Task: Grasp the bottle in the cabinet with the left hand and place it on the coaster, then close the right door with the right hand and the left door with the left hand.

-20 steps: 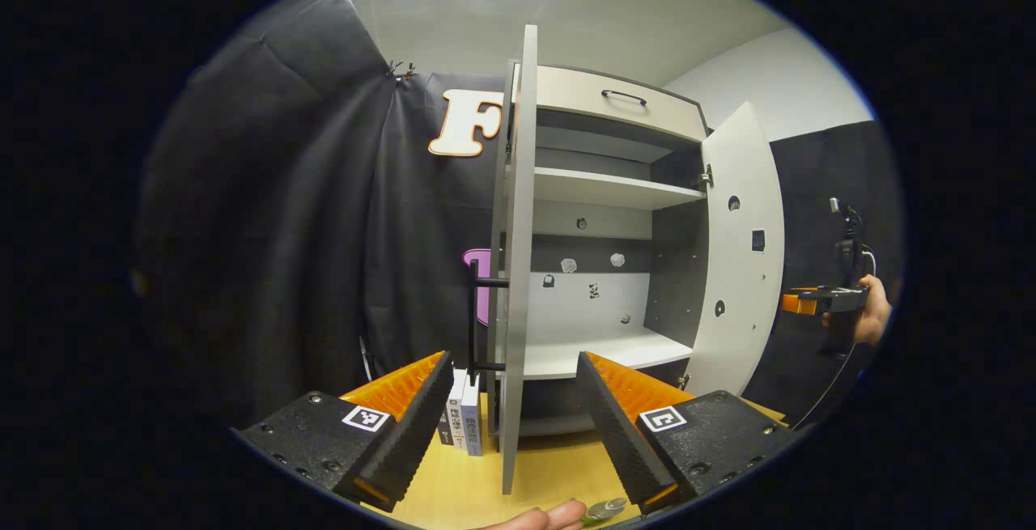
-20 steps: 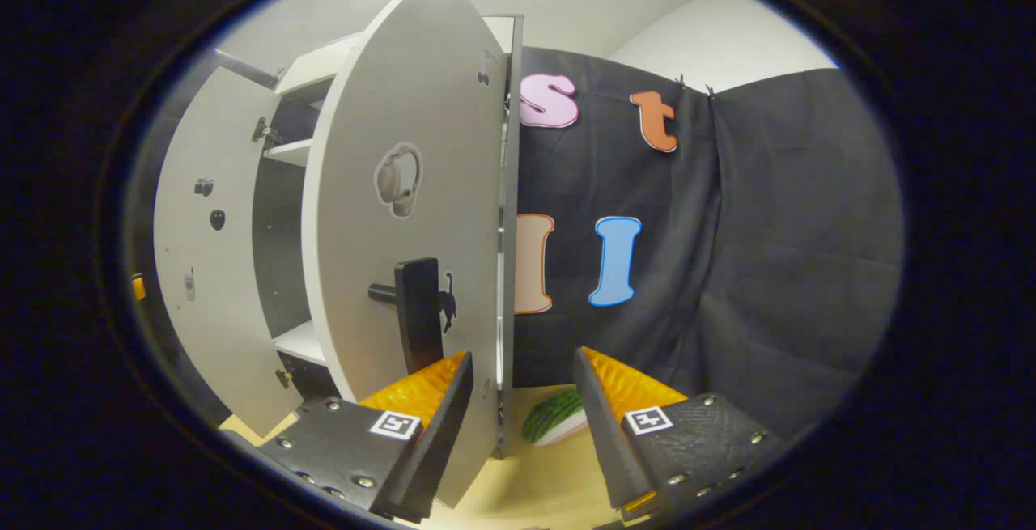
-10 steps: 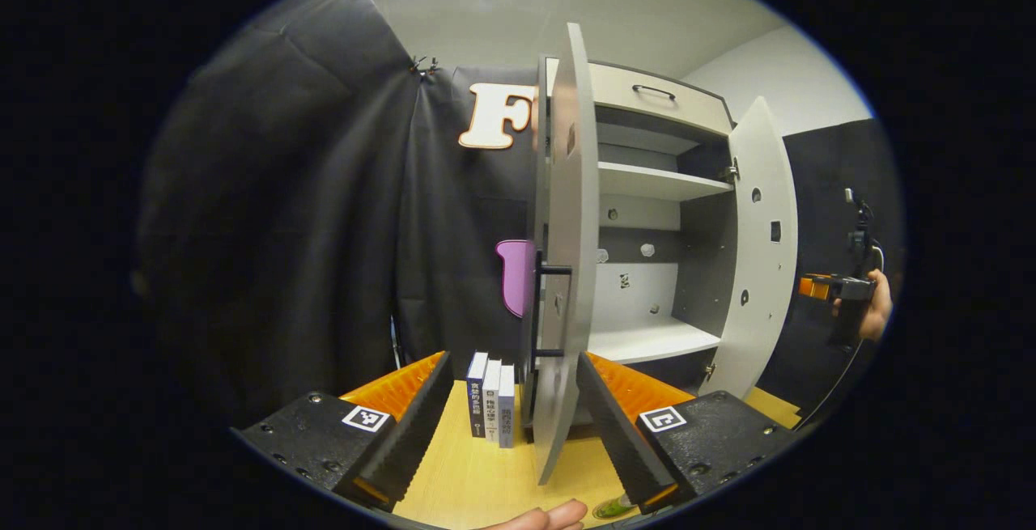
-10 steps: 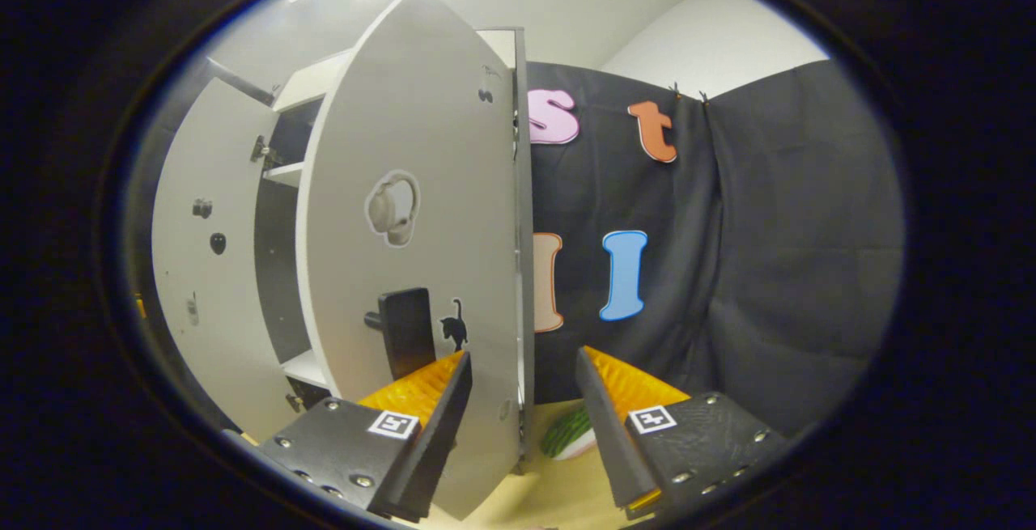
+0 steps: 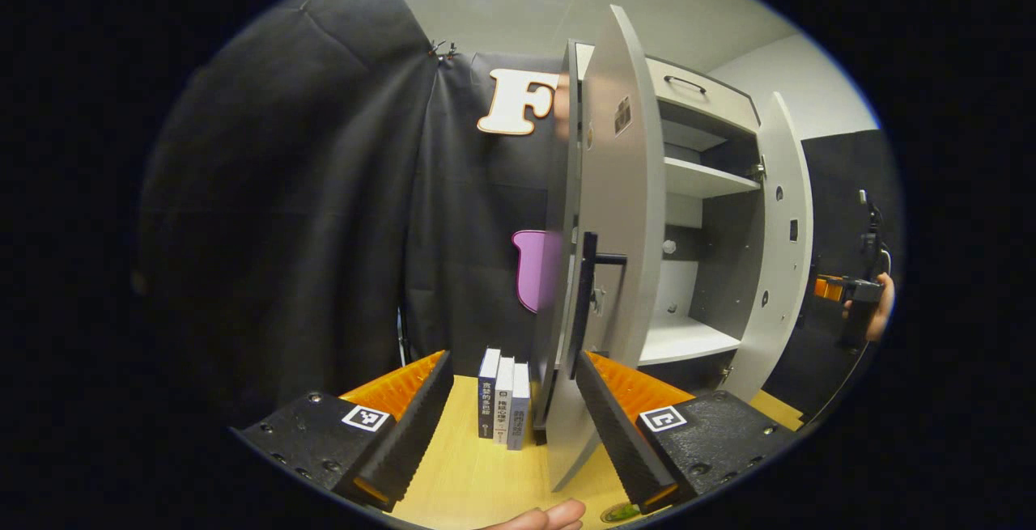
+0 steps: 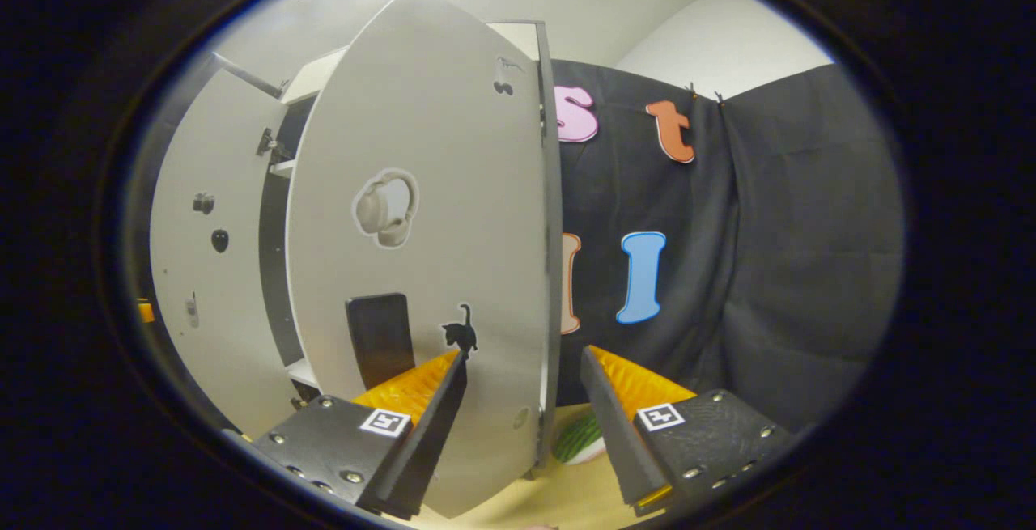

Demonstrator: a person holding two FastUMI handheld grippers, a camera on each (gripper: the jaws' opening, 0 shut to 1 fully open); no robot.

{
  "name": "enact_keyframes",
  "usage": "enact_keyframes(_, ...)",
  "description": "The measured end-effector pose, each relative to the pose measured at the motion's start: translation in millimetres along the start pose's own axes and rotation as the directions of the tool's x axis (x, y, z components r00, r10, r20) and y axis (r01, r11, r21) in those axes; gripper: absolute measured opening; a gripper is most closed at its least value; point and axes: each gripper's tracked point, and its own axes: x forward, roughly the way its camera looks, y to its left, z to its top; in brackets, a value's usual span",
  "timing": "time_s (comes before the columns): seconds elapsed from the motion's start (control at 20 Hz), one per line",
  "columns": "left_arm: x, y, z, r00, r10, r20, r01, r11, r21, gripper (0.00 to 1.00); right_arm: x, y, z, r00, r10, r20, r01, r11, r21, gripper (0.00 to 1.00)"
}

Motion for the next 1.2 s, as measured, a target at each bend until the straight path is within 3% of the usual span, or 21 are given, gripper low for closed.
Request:
enact_keyframes(0.05, 4, 2, -1, 1.0, -0.001, -0.003, 0.001, 1.0, -0.002, 0.96, 3, 3, -1, 1.0, -0.003, 0.002, 0.003, 1.0, 0.003, 0.84)
enact_keyframes(0.15, 18, 10, -4, 1.0, -0.001, -0.01, 0.001, 1.0, -0.006, 0.93, 9, 6, -1, 1.0, -0.018, 0.01, 0.018, 1.0, -0.006, 0.96)
enact_keyframes(0.55, 64, 26, -12, 0.999, -0.017, -0.031, 0.015, 0.998, -0.055, 0.96, -10, -3, -17, 0.999, -0.05, 0.007, 0.05, 0.998, -0.023, 0.96)
enact_keyframes(0.7, 73, 6, -8, 0.998, -0.063, -0.026, 0.063, 0.997, -0.033, 0.96, -35, -9, -24, 0.999, -0.052, -0.01, 0.052, 0.999, 0.014, 0.94)
enact_keyframes(0.85, 74, -8, -1, 0.999, -0.045, 0.009, 0.044, 0.996, 0.075, 0.89, -73, -3, -29, 1.0, -0.002, -0.012, 0.003, 0.999, 0.055, 0.96)
enact_keyframes(0.9, 74, -12, -1, 0.999, -0.038, 0.01, 0.037, 0.995, 0.096, 0.93, -87, -4, -32, 1.0, 0.012, -0.016, -0.011, 0.999, 0.051, 0.96)
enact_keyframes(1.1, 72, -42, -13, 0.998, -0.056, -0.04, 0.058, 0.998, 0.037, 0.93, -142, -9, -47, 0.997, 0.026, -0.067, -0.023, 0.999, 0.045, 0.96)
enact_keyframes(1.15, 72, -48, -11, 0.998, -0.057, -0.038, 0.058, 0.998, 0.038, 0.89, -155, -10, -48, 0.997, 0.029, -0.071, -0.026, 0.999, 0.042, 0.96)
enact_keyframes(1.2, 73, -52, -9, 0.998, -0.052, -0.035, 0.054, 0.997, 0.051, 0.93, -166, -14, -48, 0.997, 0.024, -0.074, -0.022, 0.999, 0.032, 0.93)
